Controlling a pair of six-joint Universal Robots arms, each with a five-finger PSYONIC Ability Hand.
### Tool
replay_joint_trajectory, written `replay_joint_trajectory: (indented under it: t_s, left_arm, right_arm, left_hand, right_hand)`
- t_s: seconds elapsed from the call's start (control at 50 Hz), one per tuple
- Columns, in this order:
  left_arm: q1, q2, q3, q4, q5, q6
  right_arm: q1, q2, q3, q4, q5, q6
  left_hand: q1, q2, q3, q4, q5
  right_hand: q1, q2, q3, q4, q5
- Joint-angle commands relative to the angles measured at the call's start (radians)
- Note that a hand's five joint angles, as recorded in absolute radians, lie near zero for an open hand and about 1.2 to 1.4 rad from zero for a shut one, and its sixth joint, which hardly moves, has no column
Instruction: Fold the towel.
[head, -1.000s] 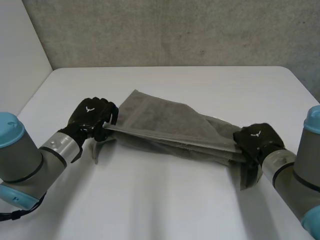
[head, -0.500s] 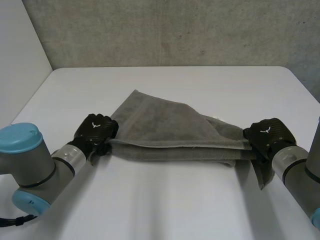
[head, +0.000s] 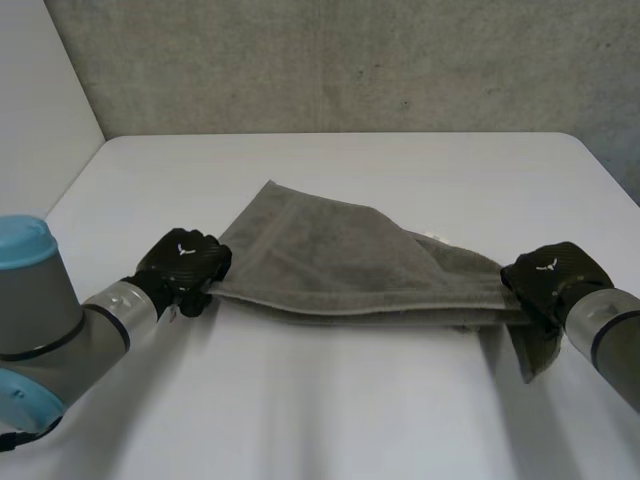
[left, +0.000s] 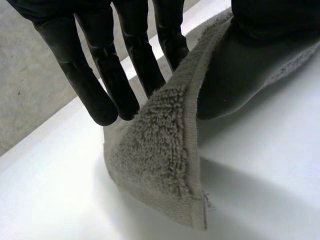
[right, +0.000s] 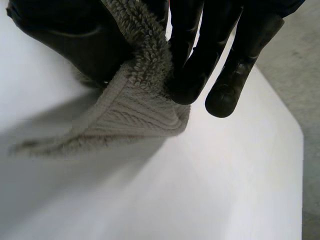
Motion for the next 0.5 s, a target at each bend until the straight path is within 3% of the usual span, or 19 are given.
replay_joint_trajectory:
  t_s: [0.02,0.12,0.2,0.28,0.34,0.38,0.4,0.42,0.44,0.5]
  left_arm:
    - [-0.007,0.165,0.022,-0.227,0.035,0.054]
    - [-0.015,0.076,0.063,-0.277,0.027,0.062]
    - [-0.030,-0.029,0.162,-0.272,0.012,0.072]
    - [-0.078,-0.176,0.405,-0.268,-0.040,0.062]
    - [-0.095,-0.226,0.602,-0.216,-0.073,0.049]
    - [-0.104,-0.236,0.702,-0.159,-0.089,0.031]
    - [-0.112,-0.234,0.793,-0.092,-0.117,-0.010]
    - [-0.112,-0.234,0.794,-0.091,-0.117,-0.010]
    - [-0.119,-0.227,0.867,-0.017,-0.154,-0.079]
    - [-0.118,-0.187,0.980,0.135,-0.224,-0.243]
  right_arm:
    - [-0.007,-0.069,-0.076,0.318,-0.057,-0.158]
    - [-0.010,-0.023,-0.115,0.363,-0.056,-0.267]
    - [0.008,0.126,-0.228,0.296,-0.047,-0.279]
    - [0.028,0.192,-0.348,0.214,-0.039,-0.276]
    - [0.079,0.241,-0.512,0.082,-0.034,-0.268]
    - [0.097,0.243,-0.645,-0.142,-0.024,-0.227]
    - [0.097,0.243,-0.645,-0.143,-0.024,-0.227]
    - [0.099,0.235,-0.682,-0.292,-0.010,-0.193]
    - [0.097,0.215,-0.696,-0.436,0.021,-0.155]
    - [0.099,0.175,-0.707,-0.557,0.058,-0.127]
  left_hand:
    - [0.040,0.038,0.020,0.037,0.030]
    - [0.040,0.038,0.020,0.037,0.030]
    - [0.040,0.038,0.020,0.037,0.030]
    - [0.040,0.038,0.020,0.037,0.030]
    - [0.040,0.038,0.020,0.037,0.030]
    - [0.040,0.038,0.020,0.037,0.030]
    - [0.040,0.038,0.020,0.037,0.030]
    - [0.040,0.038,0.020,0.037,0.030]
    - [0.040,0.038,0.020,0.037,0.030]
    - [0.040,0.038,0.020,0.037,0.030]
  right_hand:
    - [0.067,0.063,0.055,0.055,0.044]
    - [0.067,0.063,0.055,0.055,0.044]
    - [0.067,0.063,0.055,0.055,0.044]
    - [0.067,0.063,0.055,0.055,0.044]
    - [0.067,0.063,0.055,0.055,0.044]
    - [0.067,0.063,0.055,0.055,0.044]
    - [0.067,0.063,0.055,0.055,0.044]
    - [0.067,0.063,0.055,0.055,0.044]
    - [0.067,0.063,0.055,0.055,0.044]
    - [0.067,0.063,0.055,0.055,0.044]
